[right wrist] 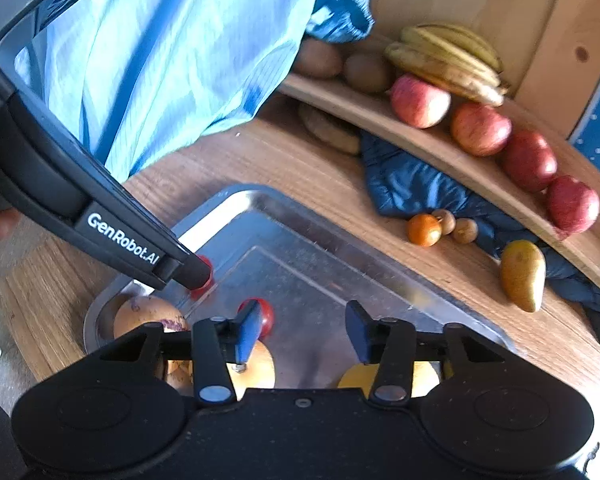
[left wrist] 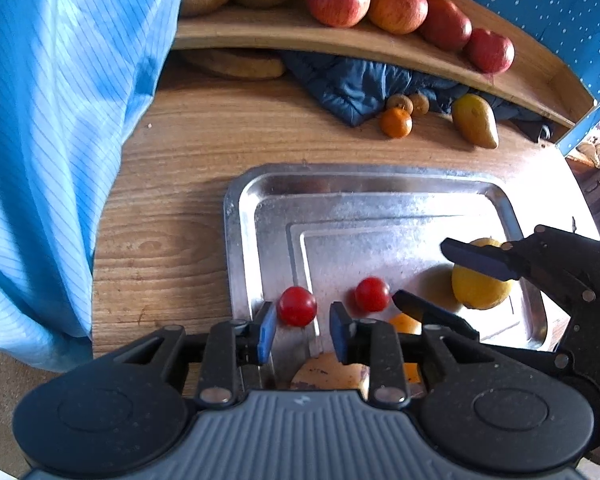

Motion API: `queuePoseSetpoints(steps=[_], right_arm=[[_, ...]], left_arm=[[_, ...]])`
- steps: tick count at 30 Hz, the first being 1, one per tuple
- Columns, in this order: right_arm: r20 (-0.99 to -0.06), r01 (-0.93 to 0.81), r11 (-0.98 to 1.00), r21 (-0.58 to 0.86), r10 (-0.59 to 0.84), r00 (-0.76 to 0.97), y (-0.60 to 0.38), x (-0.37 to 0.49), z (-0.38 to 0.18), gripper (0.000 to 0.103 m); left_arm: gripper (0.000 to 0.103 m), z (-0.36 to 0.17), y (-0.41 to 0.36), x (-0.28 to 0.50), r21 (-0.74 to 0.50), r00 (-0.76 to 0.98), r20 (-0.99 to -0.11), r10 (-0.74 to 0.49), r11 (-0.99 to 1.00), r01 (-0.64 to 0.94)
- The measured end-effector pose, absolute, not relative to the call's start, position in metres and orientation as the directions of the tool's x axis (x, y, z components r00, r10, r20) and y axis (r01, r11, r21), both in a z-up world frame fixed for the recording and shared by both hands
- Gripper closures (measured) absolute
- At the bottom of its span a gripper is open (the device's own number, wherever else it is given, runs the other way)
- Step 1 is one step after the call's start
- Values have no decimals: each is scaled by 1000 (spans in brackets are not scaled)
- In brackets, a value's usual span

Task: Organize fruits
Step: 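Lower and release the tomato from the left tool while the right tool releases its tomato, then move both open tools back toward the fruit under the shelf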

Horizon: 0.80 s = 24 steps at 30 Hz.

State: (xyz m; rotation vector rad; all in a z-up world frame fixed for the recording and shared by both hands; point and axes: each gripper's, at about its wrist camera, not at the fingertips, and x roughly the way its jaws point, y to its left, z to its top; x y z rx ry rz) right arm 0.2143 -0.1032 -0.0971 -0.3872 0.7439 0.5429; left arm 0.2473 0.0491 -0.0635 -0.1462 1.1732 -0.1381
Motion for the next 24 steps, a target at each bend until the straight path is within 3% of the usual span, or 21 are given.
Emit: queuePoseSetpoints(steps=[7,9,11,17,24], right_arm=[[-719,-527,843,-104,302,626,-112,199,-88,24],[-721,-508,856,-97,291,629,-113,193,-87,20],[-722,-487,869,-91,280,633,-114,189,-86,14],[-718,-418,905,-79,240,654,-121,173,-80,3],[-749,-354,934,-42,205,630,-133,155,-80,1]], left_arm=[[43,-45,54,238,-181,425,-885,-188,982,57],[24,-41,57,234,-175,437,-880,-185,983,62],[15,-38,61,229,-167,454,-873,-176,984,62],[6,-35,72,216,-134,475,-866,-156,988,80],[1,-34,80,197,-103,496,-852,-167,983,153]])
